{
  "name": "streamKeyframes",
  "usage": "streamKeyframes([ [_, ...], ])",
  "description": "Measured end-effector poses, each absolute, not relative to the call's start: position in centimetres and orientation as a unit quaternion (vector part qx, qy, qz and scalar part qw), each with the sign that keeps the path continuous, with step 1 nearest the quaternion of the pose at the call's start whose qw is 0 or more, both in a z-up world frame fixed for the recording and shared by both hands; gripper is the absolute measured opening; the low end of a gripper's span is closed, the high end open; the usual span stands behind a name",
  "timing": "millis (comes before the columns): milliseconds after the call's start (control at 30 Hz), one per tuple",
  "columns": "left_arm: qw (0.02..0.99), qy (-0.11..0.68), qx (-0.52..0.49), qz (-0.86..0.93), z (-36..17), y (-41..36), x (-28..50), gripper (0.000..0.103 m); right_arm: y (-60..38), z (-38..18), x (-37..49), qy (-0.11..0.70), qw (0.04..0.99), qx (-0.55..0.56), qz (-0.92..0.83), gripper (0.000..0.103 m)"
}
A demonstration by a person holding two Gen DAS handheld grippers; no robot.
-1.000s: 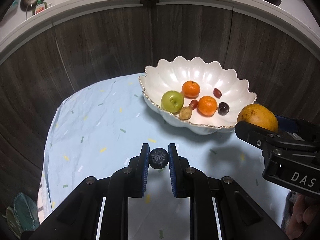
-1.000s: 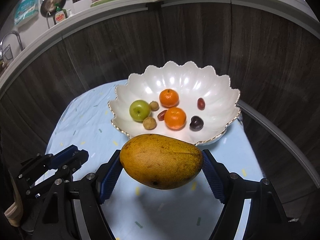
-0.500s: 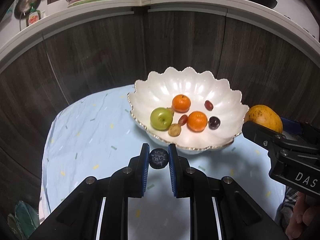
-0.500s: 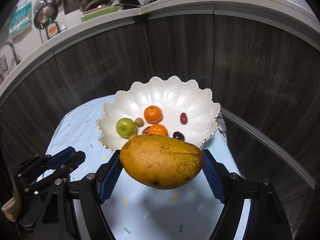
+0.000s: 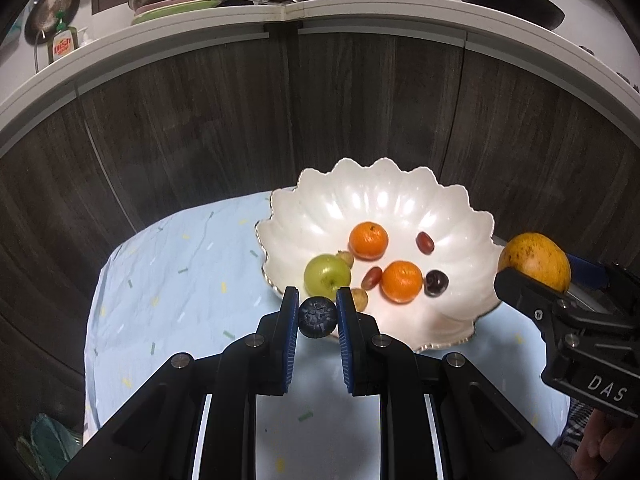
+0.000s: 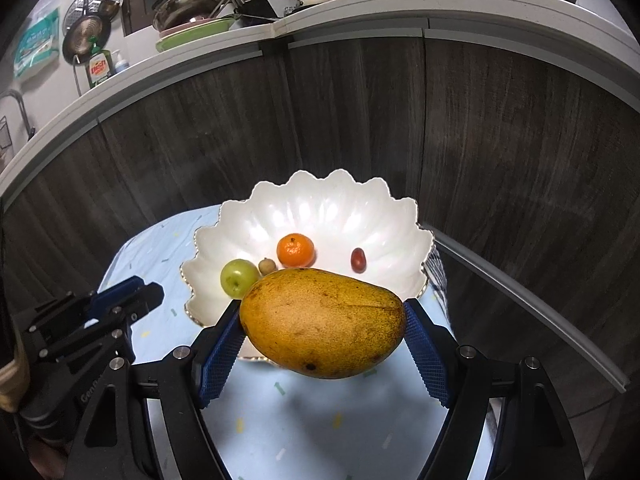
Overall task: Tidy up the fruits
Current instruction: 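Lift the blueberry and mango and carry both over the white bowl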
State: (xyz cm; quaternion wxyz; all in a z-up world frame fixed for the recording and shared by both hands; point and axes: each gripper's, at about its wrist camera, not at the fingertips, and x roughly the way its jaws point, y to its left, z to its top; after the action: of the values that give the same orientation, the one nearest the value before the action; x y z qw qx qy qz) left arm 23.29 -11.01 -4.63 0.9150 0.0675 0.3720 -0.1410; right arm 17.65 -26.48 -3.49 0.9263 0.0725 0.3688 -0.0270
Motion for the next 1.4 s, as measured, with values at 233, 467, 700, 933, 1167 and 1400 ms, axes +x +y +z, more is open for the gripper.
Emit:
streamKeyframes([
  [233, 0.914, 0.373, 0.066, -0.144, -4.6, -11.4, 25.0, 0.020, -27.0, -3.9, 19.2, 0.369, 0.926, 0.070, -0.033, 0.078],
  [467, 0.913, 0.374, 0.071, -0.147, -5.0, -12.4, 26.4, 0.020, -27.9, -4.4, 20.8, 0.370, 0.926, 0.071, -0.038, 0.078],
  [700, 0.909, 0.379, 0.079, -0.155, -6.1, -13.3, 27.5, 0.020, -28.7, -4.6, 22.0, 0.370, 0.925, 0.070, -0.039, 0.078],
  [933, 0.901, 0.394, 0.082, -0.164, -7.7, -14.4, 27.9, 0.020, -29.8, -5.4, 23.6, 0.375, 0.923, 0.078, -0.041, 0.078],
  [1167, 0.894, 0.407, 0.083, -0.168, -9.0, -15.1, 28.2, 0.020, -30.1, -6.0, 24.6, 0.380, 0.921, 0.076, -0.039, 0.078],
  [1400, 0.890, 0.415, 0.082, -0.170, -9.7, -15.6, 28.8, 0.020, -30.3, -6.7, 25.9, 0.388, 0.918, 0.076, -0.035, 0.078],
])
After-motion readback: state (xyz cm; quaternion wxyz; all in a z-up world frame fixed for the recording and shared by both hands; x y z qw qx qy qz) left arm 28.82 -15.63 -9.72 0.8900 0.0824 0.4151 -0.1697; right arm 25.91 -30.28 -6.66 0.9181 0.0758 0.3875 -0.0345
